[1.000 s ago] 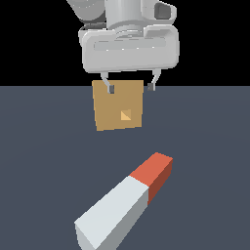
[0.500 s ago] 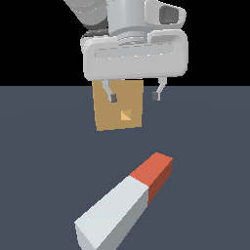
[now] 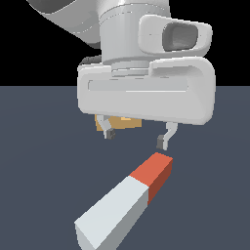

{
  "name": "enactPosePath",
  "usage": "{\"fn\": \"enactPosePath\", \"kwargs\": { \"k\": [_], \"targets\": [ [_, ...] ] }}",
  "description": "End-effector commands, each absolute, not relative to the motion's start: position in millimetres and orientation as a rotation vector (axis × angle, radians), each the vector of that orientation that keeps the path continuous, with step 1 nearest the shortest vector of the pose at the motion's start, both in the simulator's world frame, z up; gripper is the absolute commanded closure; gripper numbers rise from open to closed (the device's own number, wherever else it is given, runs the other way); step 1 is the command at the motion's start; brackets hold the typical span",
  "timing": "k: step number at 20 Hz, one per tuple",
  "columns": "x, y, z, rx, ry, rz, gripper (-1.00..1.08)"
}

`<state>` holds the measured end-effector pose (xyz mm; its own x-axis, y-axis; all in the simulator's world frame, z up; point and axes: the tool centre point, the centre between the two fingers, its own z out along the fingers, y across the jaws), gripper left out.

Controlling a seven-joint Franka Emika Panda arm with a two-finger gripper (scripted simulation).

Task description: Insert the peg into the horizontal hole in a box.

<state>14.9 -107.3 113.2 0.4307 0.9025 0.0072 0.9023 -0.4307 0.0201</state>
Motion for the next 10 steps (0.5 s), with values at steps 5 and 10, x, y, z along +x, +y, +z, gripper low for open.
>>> {"fn": "enactPosePath", "kwargs": {
  "k": [5,10],
  "targets": [
    [-0.5,-150.6,82.4,2.798,1.418,0.006,-0.92],
    [-8.3,-163.9,71.8,2.845,1.330,0.000,-0.92]
  ]
}}
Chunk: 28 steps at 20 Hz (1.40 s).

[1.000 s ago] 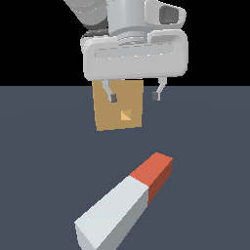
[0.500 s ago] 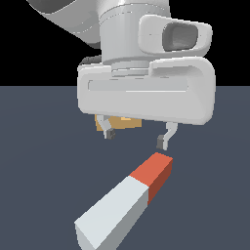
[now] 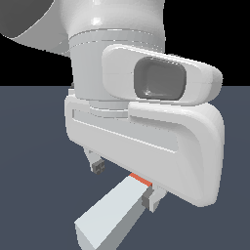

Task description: Insert the peg into the horizontal hole in a box.

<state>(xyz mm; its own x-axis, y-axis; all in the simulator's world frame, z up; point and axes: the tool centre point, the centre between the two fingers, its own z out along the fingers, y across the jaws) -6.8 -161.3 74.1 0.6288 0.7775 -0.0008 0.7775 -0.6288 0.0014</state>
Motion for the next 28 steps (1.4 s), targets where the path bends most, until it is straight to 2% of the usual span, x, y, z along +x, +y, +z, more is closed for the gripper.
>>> {"fn": "enactPosePath", "kwargs": {
  "k": [1,7,15,20,21,28],
  "targets": [
    [-8.9,-164.7,71.1,2.848,1.325,0.000,-0.92],
    [-8.9,-164.3,65.6,2.845,1.332,-0.001,-0.92],
    [-10.5,-164.5,27.9,2.849,1.324,0.000,-0.92],
    [-9.5,-164.7,20.7,2.849,1.323,0.000,-0.92],
    [-9.5,-164.7,20.7,2.849,1.323,0.000,1.08],
    [-9.5,-164.7,20.7,2.849,1.323,0.000,1.08]
  ]
}}
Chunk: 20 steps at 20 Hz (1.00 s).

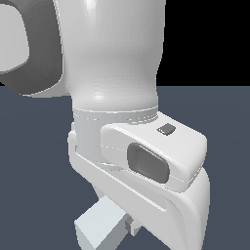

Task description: Insert the peg into the horizontal hole in a box.

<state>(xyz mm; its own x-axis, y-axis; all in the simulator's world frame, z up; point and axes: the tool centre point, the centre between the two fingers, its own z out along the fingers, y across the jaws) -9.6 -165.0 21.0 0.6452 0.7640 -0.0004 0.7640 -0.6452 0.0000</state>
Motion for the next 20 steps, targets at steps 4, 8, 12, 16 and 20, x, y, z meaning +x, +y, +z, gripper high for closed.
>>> {"fn": "enactPosePath", "kwargs": {
  "k": [4,8,12,16,20],
  "targets": [
    [-9.3,-164.8,21.0,2.848,1.325,0.000,1.08],
    [-3.4,-158.0,22.5,2.827,1.370,0.000,1.08],
    [10.3,-140.5,26.0,2.770,1.480,-0.001,1.08],
    [29.4,-109.9,31.8,2.670,1.653,-0.001,1.08],
    [47.8,-67.5,39.1,2.526,1.865,-0.001,1.08]
  ]
}}
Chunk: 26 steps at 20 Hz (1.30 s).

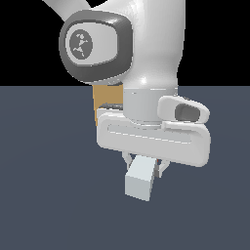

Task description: Insert the peg into the horizontal hole in a box.

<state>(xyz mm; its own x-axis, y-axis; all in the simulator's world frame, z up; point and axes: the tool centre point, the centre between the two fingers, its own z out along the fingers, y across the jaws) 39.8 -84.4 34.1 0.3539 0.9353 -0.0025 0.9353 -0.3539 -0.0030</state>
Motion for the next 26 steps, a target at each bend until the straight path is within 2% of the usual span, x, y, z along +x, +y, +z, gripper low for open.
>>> {"fn": "enactPosePath", "kwargs": {
  "k": [1,7,14,19,26],
  "targets": [
    [51.2,-56.6,40.9,-2.491,-1.918,0.001,1.08],
    [61.8,9.3,51.1,-2.249,-2.196,0.000,1.08],
    [56.2,71.0,60.4,-1.996,-2.427,0.000,1.08],
    [50.9,90.0,63.2,-1.912,-2.493,0.000,1.08],
    [48.6,91.7,61.3,-1.903,-2.496,0.004,1.08]
  ]
}}
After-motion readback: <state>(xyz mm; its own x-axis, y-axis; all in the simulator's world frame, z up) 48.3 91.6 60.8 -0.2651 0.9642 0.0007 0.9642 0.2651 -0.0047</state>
